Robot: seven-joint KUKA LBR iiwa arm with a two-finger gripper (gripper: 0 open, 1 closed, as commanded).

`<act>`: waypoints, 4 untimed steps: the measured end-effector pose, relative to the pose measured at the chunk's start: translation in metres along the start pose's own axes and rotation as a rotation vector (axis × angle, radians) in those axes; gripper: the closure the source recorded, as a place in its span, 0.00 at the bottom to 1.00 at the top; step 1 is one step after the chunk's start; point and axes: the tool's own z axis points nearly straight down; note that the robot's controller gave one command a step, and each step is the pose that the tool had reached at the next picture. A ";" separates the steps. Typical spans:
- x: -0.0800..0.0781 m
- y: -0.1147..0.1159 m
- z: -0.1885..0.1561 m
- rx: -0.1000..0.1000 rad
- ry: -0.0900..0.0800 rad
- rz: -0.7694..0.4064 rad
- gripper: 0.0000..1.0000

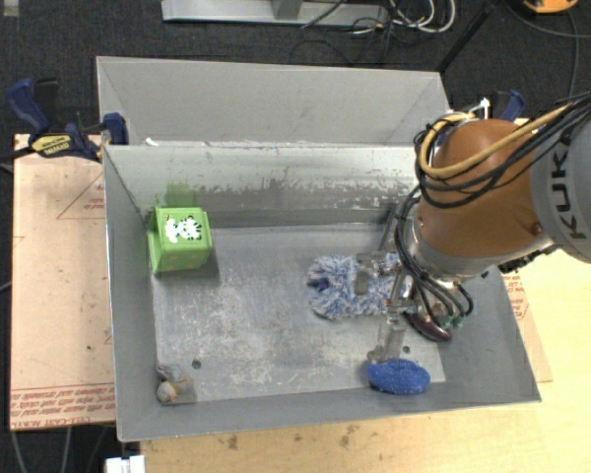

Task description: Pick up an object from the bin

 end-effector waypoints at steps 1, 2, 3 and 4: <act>-0.002 0.000 -0.004 0.000 -0.008 0.000 0.00; -0.022 0.001 0.049 -0.001 -0.016 0.034 0.00; -0.049 -0.007 0.104 -0.001 -0.013 0.057 0.00; -0.064 -0.012 0.130 -0.001 -0.017 -0.019 1.00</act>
Offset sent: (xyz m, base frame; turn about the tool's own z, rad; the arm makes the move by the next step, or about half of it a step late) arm 0.0352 0.0013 -0.1042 0.0662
